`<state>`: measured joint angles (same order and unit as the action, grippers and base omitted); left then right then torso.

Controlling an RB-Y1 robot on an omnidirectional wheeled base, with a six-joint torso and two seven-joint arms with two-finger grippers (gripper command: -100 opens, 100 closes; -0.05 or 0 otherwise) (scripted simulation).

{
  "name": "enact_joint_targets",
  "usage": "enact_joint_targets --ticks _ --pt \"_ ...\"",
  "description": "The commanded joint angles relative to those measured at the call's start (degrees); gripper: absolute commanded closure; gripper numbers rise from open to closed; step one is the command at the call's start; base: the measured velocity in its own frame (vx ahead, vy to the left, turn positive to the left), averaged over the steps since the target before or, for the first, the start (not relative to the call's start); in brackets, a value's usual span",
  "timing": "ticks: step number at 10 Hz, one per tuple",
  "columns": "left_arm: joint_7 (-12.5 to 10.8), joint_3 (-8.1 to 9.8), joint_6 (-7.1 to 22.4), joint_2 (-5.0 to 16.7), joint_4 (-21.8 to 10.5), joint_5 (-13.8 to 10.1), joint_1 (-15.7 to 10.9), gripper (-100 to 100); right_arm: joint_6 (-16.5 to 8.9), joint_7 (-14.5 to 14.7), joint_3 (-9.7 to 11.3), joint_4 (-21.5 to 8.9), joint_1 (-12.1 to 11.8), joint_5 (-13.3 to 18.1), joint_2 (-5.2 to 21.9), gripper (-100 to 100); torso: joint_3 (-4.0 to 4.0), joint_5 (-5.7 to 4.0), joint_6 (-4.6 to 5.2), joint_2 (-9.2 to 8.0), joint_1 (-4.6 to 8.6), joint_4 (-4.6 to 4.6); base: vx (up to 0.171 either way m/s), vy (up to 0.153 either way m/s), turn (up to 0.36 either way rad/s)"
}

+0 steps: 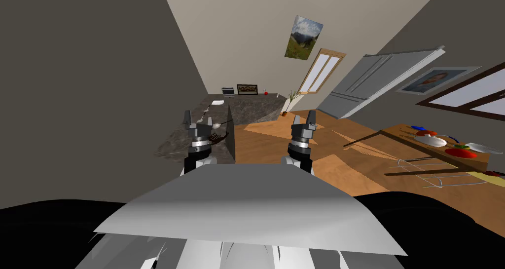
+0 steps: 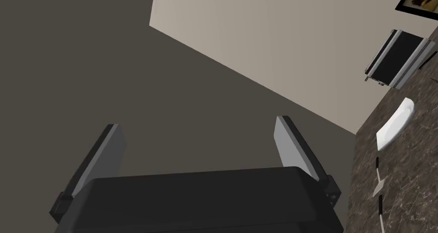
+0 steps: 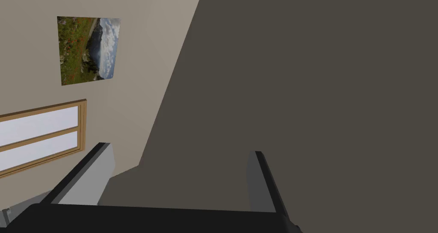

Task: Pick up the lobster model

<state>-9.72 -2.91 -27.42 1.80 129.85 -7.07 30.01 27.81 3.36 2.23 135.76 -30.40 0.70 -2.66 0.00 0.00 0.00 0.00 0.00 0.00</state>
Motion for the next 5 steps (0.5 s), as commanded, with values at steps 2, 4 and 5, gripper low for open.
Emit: enact_joint_targets --ticks 2,4,5 --pt "-1.00 1.15 -0.99 2.77 -2.90 0.60 1.28 -100 0.00 0.00 0.00 0.00 0.00 0.00 0.00 0 0.06 0.03 -0.02 -0.12 -0.12 -0.02 -0.068 0.052 0.102" --pt "-1.38 1.73 -1.51 3.71 -4.99 0.93 1.97 -100 0.00 0.00 -0.01 0.00 0.01 0.00 0.01 0 0.20 0.07 -0.01 -0.35 -0.29 -0.08 -0.081 0.066 0.087" --pt "-1.54 2.02 -1.79 4.14 -6.19 1.10 2.34 -100 0.00 0.00 0.00 0.00 0.01 0.00 0.00 0 0.18 0.06 -0.01 -0.30 -0.27 -0.07 -0.074 0.049 0.051"
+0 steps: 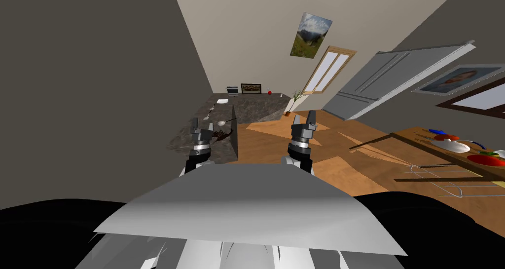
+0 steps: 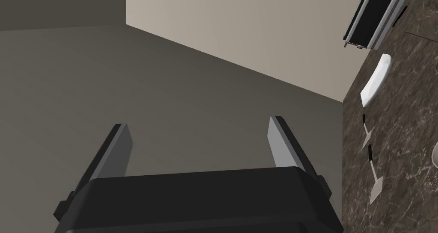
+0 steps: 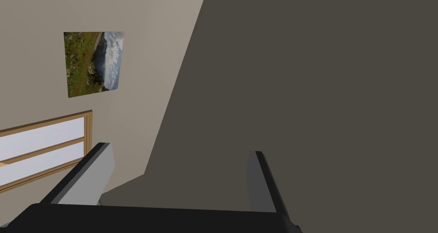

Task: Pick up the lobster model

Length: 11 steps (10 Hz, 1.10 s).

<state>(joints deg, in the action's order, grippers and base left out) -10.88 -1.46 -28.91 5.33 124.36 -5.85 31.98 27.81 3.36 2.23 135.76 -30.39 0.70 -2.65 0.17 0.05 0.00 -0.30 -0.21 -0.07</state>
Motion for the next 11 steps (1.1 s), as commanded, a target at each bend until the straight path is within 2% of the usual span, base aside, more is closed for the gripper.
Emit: enact_joint_targets --ticks 1,6,11 --pt "-0.50 0.86 -0.58 1.02 -1.99 0.05 0.73 -100 0.00 0.00 0.00 0.00 0.00 0.00 0.00 0 0.00 0.00 0.00 0.00 0.00 0.00 -0.079 0.039 0.061" --pt "-0.45 2.20 -2.29 2.89 -9.56 0.89 1.98 -100 0.00 0.00 0.00 0.00 0.00 0.00 0.00 0 0.03 -0.03 0.00 -0.05 0.13 -0.02 -0.084 0.022 0.063" --pt "0.58 3.45 -4.63 4.41 -18.29 1.66 1.66 -100 0.00 0.00 0.01 0.00 0.00 0.00 0.00 0 0.06 -0.05 0.01 -0.09 0.20 -0.03 -0.093 -0.001 0.055"
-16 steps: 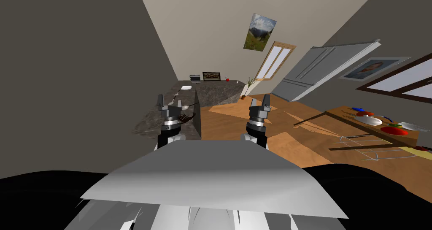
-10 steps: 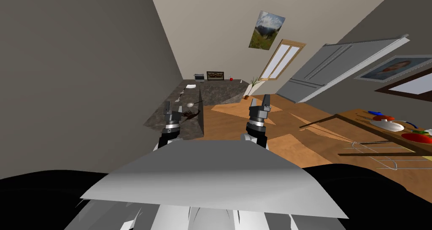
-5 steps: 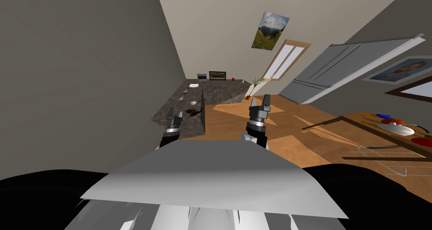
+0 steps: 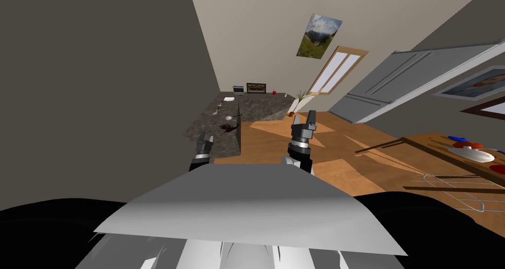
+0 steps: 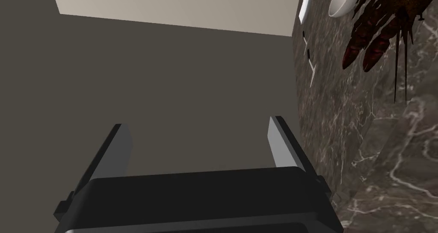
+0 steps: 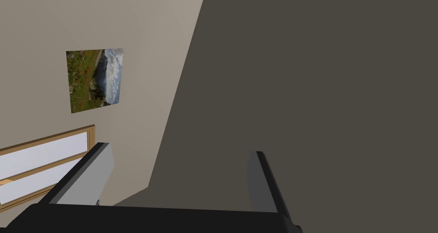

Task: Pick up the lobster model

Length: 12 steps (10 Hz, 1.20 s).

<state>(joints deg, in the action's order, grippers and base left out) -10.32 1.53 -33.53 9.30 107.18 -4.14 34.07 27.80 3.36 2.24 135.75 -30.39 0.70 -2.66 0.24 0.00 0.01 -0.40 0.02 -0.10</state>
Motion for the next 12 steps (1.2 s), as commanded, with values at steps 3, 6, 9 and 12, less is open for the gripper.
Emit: enact_joint_targets --ticks 3,6,9,12 --pt "0.58 0.96 -1.04 0.82 -5.31 0.25 -1.06 -100 0.00 0.00 0.00 0.00 0.00 0.00 0.00 0 -0.04 -0.02 0.00 0.07 0.07 0.01 -0.071 -0.012 0.039" --pt "1.45 1.68 -2.41 0.98 -10.87 0.70 -2.24 -100 0.00 0.00 0.00 0.00 -0.01 0.00 0.00 0 -0.14 -0.01 0.01 0.25 0.03 0.05 -0.035 -0.001 0.034" --pt "2.04 2.11 -3.17 0.63 -15.20 0.98 -3.13 -100 0.00 0.00 0.00 0.00 -0.01 0.00 0.00 0 -0.20 -0.01 0.01 0.35 0.03 0.07 -0.008 0.001 0.018" --pt "2.65 2.45 -3.78 -0.03 -18.86 1.22 -4.04 -100 0.00 0.00 0.00 0.00 -0.01 0.00 0.00 0 -0.25 -0.02 0.02 0.44 0.04 0.09 0.013 -0.002 0.016"
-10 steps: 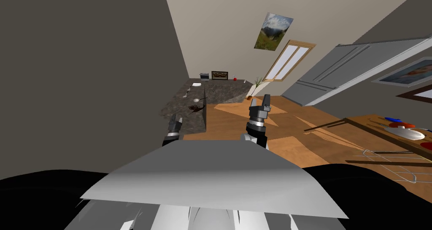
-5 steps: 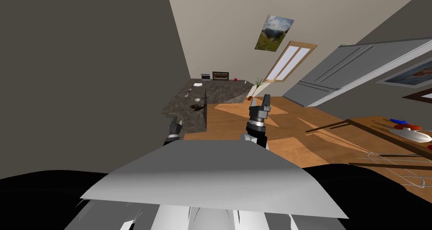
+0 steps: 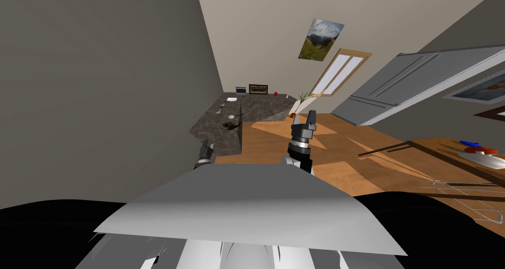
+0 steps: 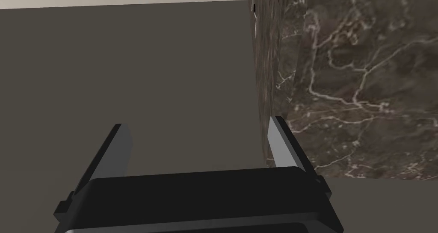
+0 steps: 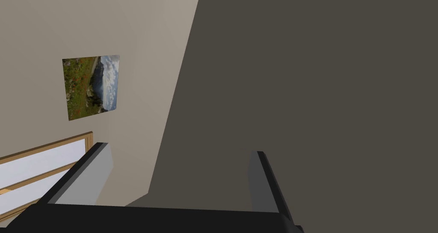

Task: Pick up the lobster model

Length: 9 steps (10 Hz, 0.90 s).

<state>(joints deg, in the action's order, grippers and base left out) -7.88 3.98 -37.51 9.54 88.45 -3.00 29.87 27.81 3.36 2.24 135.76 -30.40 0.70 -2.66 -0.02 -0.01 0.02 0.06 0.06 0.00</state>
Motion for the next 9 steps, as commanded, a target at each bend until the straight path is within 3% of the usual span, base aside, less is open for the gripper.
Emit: enact_joint_targets --ticks 1,6,9 --pt "0.54 0.14 -0.06 -0.67 -1.86 0.18 -0.30 -100 0.00 0.00 0.00 0.00 0.00 0.00 0.00 0 0.00 0.00 0.00 0.00 0.00 0.00 0.025 -0.002 0.013" --pt "2.47 0.27 -0.87 -3.22 -8.77 0.42 -2.98 -100 0.00 0.00 0.00 0.00 -0.01 0.00 0.00 0 -0.12 -0.02 0.01 0.21 0.09 0.05 0.064 -0.018 -0.009" --pt "4.55 -0.28 -1.17 -6.71 -12.46 0.34 -6.15 -100 0.00 0.00 0.00 0.00 -0.02 0.00 0.00 0 -0.39 -0.05 0.03 0.70 0.25 0.14 0.203 -0.056 -0.075"
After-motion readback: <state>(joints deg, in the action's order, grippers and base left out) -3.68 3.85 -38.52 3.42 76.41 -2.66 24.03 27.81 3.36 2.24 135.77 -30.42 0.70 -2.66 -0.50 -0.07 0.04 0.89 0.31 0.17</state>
